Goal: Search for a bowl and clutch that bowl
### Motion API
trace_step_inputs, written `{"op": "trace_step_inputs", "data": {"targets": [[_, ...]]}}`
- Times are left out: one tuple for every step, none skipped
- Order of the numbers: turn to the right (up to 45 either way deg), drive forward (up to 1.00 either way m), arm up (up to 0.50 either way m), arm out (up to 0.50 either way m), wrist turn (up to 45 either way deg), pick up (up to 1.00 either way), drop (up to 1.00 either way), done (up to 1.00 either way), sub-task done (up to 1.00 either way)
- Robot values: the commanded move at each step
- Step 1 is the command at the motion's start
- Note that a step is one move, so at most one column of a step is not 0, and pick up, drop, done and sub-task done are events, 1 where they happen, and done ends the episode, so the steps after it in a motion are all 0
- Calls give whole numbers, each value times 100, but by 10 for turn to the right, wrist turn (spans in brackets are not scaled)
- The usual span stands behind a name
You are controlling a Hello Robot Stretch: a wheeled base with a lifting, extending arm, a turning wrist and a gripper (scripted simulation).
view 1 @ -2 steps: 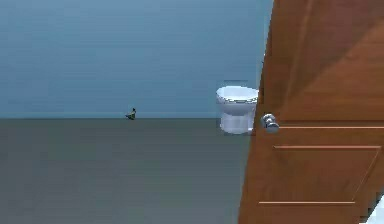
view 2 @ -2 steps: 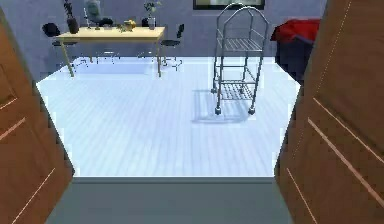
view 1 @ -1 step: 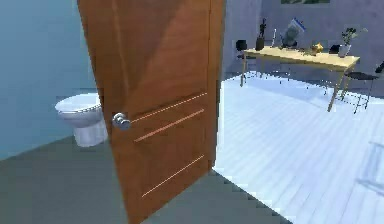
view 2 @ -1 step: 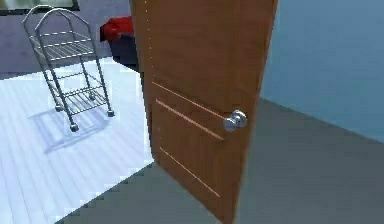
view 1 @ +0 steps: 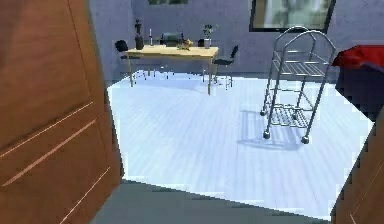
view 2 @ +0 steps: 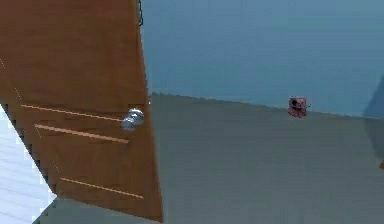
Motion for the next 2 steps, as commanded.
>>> {"op": "trace_step_inputs", "data": {"targets": [[0,100,0,0,0,0,0,0,0],[60,0,0,0,0,0,0,0,0]]}}
